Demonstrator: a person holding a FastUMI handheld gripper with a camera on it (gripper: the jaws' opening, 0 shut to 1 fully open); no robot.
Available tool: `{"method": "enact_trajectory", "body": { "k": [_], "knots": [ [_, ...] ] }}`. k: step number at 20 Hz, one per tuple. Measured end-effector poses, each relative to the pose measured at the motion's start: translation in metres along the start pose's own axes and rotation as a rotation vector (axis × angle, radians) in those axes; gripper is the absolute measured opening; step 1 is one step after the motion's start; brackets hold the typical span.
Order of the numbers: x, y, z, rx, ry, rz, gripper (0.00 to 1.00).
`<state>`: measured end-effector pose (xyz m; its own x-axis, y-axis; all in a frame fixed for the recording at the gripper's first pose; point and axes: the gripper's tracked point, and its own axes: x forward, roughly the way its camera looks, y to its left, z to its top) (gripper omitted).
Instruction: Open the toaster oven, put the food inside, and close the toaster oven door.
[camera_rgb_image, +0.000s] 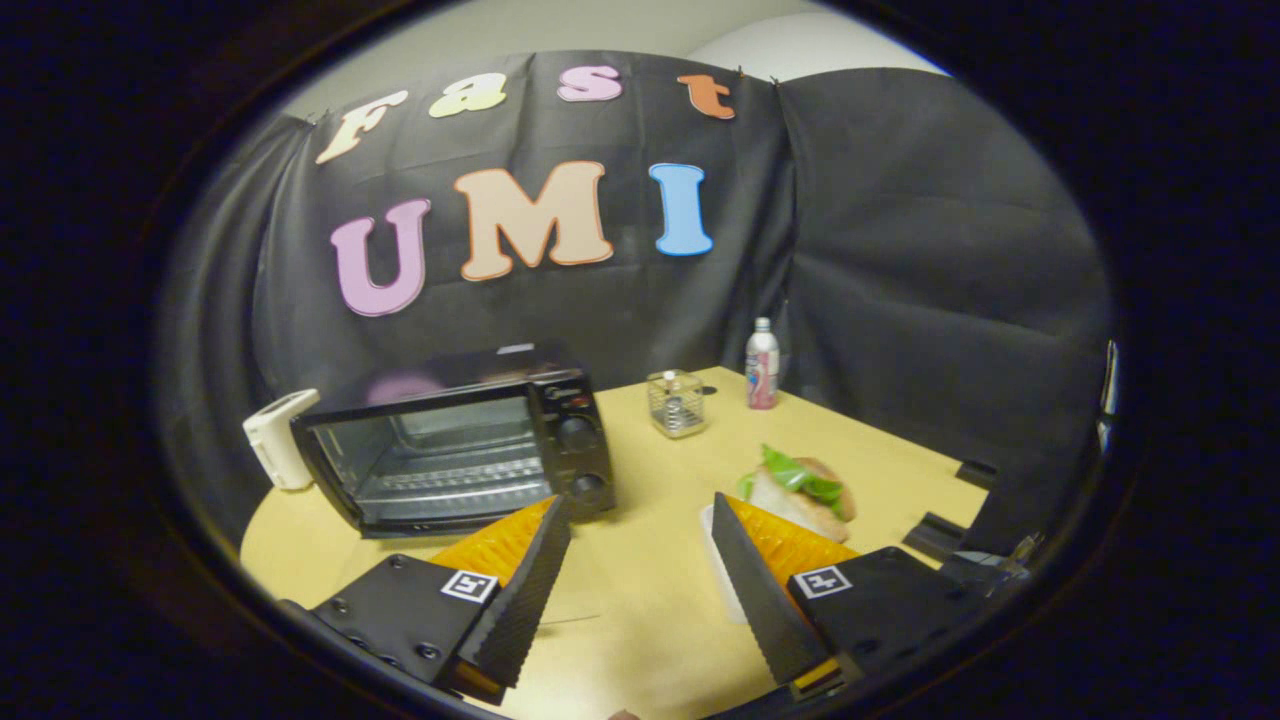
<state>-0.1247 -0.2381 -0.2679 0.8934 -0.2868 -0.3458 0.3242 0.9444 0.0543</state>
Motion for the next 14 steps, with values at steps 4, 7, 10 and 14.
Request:
{"method": "enact_trajectory", "body": {
  "k": [4, 7, 10, 14],
  "knots": [
    [0.012, -0.066, 0.008, -0.075, -0.01, -0.092, 0.92],
    [0.021, -0.08, 0.006, -0.085, 0.003, -0.065, 0.92],
    [0.036, -0.085, -0.011, -0.049, 0.04, -0.03, 0.92],
    [0.052, -0.082, -0.038, 0.003, 0.093, 0.009, 0.74]
  ]
}}
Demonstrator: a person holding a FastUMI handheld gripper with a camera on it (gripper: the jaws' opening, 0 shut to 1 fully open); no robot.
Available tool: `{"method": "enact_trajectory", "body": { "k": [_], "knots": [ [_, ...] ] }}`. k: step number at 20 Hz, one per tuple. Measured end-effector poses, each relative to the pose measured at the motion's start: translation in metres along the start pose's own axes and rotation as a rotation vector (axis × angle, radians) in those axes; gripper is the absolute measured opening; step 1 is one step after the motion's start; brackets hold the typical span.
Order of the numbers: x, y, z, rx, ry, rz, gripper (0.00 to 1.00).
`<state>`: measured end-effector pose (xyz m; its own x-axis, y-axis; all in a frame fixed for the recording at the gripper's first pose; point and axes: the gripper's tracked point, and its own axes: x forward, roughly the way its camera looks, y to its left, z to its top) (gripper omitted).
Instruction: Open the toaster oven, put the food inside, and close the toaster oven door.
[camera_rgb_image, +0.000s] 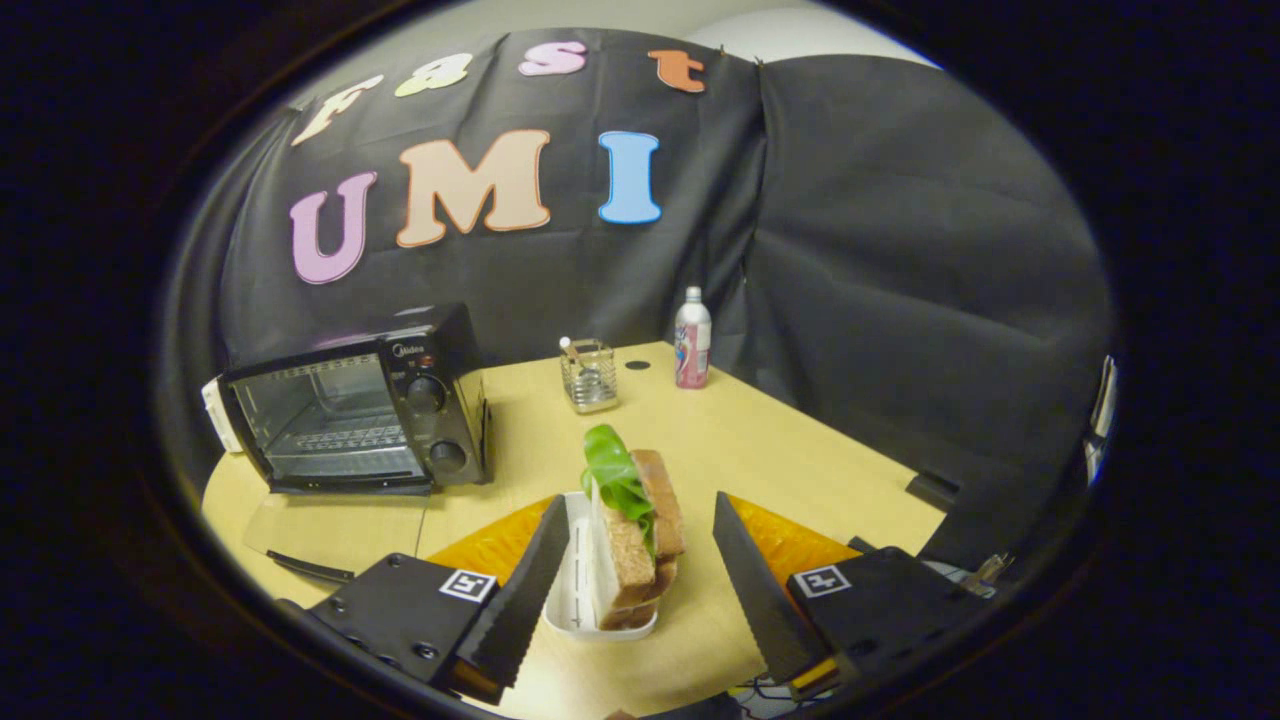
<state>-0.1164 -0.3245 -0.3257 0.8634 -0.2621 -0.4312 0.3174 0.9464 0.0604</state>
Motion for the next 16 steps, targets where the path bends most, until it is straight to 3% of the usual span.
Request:
{"method": "enact_trajectory", "body": {
  "k": [6, 9, 16],
  "knots": [
    [0.009, 0.018, -0.017, -0.029, 0.04, 0.057, 0.48],
    [0.011, 0.009, -0.011, -0.098, 0.019, -0.013, 0.34],
    [-0.016, 0.028, 0.016, -0.079, -0.066, -0.12, 0.34]
  ]
}}
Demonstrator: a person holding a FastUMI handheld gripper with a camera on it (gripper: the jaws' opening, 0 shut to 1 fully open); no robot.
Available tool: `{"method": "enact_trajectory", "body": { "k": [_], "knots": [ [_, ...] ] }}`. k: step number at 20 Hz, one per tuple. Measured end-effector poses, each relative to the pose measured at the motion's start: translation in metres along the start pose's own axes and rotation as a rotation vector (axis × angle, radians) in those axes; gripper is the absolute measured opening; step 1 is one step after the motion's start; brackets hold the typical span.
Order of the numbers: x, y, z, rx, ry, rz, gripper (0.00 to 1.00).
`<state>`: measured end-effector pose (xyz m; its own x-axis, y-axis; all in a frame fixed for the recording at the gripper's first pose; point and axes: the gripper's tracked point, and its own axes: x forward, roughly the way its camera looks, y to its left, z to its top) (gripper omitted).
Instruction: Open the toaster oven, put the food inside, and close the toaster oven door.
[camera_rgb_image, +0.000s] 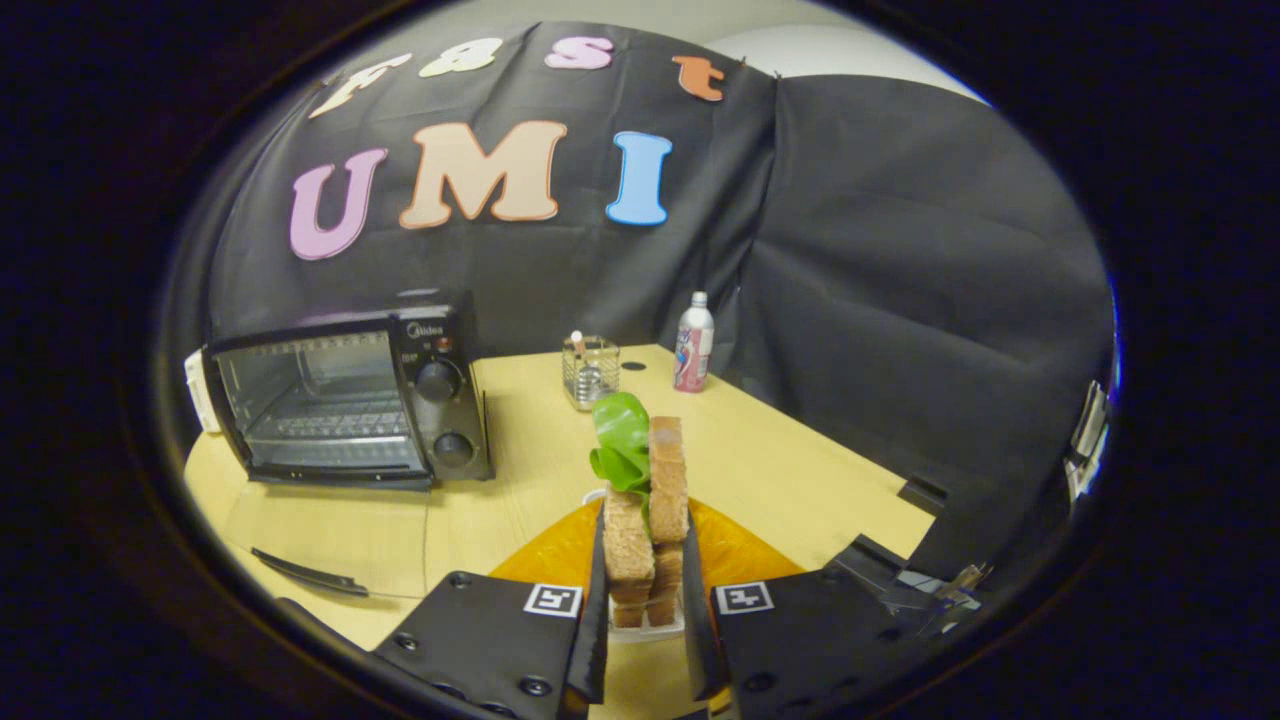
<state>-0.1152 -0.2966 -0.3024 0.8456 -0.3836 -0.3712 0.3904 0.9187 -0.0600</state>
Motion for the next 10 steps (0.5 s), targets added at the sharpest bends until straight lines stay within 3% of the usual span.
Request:
{"method": "enact_trajectory", "body": {
  "k": [4, 10],
  "knots": [
    [-0.02, 0.014, 0.018, 0.083, -0.009, -0.057, 0.34],
    [-0.034, 0.09, 0.018, 0.372, 0.018, 0.076, 0.34]
  ]
}}
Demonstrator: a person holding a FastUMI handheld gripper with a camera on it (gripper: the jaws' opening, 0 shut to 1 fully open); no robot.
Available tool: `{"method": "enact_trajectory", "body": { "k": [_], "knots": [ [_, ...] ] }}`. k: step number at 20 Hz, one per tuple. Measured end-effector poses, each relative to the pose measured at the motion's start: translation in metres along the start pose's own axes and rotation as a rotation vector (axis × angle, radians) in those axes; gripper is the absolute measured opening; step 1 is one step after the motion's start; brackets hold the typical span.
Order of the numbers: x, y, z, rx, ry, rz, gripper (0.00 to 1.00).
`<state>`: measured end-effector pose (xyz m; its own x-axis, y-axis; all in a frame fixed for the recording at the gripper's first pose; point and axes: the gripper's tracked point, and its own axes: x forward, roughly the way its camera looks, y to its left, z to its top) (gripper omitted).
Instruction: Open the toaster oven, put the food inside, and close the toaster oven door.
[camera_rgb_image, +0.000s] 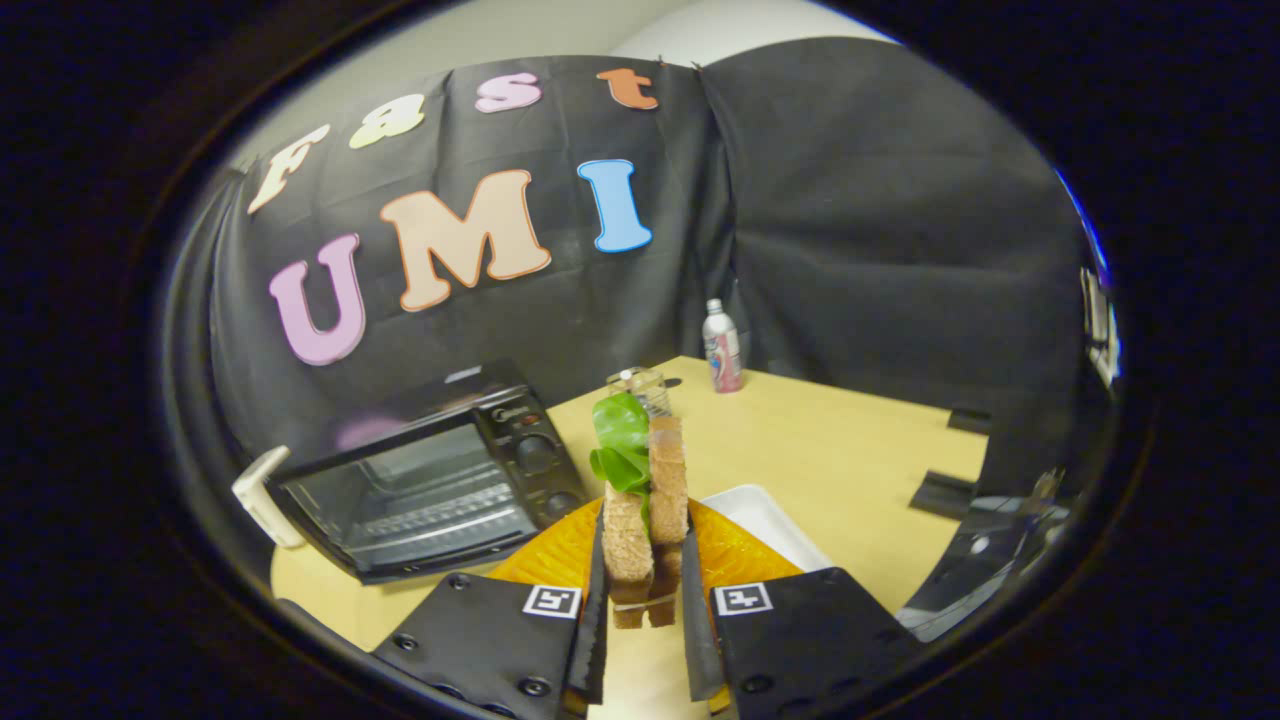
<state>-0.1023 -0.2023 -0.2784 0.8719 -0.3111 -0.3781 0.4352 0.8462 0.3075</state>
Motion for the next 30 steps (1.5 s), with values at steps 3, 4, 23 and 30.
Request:
{"method": "enact_trajectory", "body": {
  "k": [3, 4, 23, 30],
  "knots": [
    [0.004, 0.037, -0.023, 0.147, 0.038, 0.056, 0.34],
    [0.006, 0.05, -0.031, 0.195, 0.05, 0.078, 0.34],
    [0.008, 0.167, -0.064, 0.65, 0.0, 0.215, 0.34],
    [0.055, 0.193, -0.079, 0.773, 0.023, 0.207, 0.34]
  ]
}}
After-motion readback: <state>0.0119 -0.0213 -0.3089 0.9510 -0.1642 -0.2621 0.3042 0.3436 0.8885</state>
